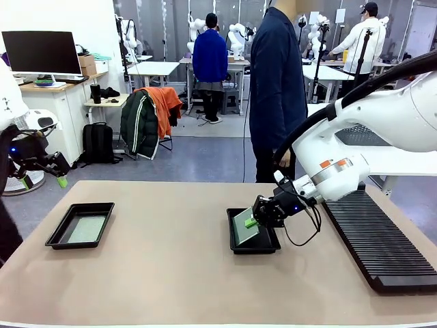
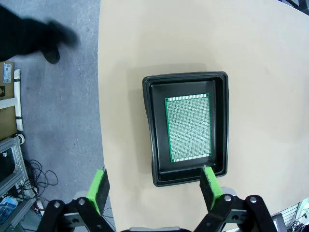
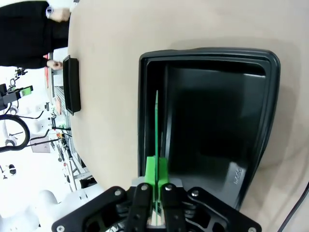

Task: Inspect and transfer BCBs to ESD trays.
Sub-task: Pick up the Blank PCB from the PCB Rack and place it in the right ESD tray.

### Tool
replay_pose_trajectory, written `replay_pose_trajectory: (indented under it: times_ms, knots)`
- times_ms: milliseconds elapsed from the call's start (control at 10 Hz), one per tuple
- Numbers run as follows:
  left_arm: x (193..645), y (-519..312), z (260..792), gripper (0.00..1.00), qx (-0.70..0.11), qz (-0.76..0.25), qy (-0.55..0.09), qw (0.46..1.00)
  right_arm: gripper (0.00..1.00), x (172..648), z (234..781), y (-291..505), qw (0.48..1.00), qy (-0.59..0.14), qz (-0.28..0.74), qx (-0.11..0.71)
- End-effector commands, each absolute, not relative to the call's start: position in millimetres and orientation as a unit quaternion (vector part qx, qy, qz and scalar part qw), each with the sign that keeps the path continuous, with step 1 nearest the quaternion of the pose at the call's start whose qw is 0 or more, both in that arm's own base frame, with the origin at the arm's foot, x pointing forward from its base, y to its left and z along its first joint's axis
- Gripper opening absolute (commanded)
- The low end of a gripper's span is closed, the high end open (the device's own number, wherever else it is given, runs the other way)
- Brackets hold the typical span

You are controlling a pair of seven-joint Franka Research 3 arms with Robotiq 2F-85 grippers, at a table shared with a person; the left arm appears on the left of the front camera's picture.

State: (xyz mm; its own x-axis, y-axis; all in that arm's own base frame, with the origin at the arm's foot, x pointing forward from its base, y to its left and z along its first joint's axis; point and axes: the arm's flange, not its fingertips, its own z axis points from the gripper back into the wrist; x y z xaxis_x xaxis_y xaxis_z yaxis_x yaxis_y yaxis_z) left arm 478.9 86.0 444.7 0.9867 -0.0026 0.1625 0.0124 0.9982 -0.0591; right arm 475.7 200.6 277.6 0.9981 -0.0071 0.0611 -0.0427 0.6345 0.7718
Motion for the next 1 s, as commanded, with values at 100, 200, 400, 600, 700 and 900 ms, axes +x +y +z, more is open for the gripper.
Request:
replay_pose_trajectory:
  times_ms: [100, 200, 400, 600, 700, 900]
  knots:
    - [478, 86, 442, 1.0, -0.03, -0.003, -0.084, 0.996, 0.03, 480, 277, 213, 0.92, -0.036, -0.003, 0.389]
    - [478, 86, 442, 1.0, -0.03, -0.003, -0.084, 0.996, 0.03, 480, 277, 214, 0.921, -0.038, 0.0, 0.389]
    - [478, 86, 442, 1.0, -0.03, -0.003, -0.084, 0.996, 0.16, 481, 277, 216, 0.924, -0.029, 0.002, 0.38]
    - [478, 86, 442, 1.0, -0.03, -0.003, -0.084, 0.996, 0.3, 480, 282, 217, 0.931, -0.031, 0.001, 0.363]
    - [478, 86, 442, 1.0, -0.03, -0.003, -0.084, 0.996, 0.35, 478, 286, 217, 0.935, -0.033, 0.003, 0.353]
    - [478, 86, 442, 1.0, -0.03, -0.003, -0.084, 0.996, 0.49, 475, 296, 218, 0.942, -0.035, 0.007, 0.334]
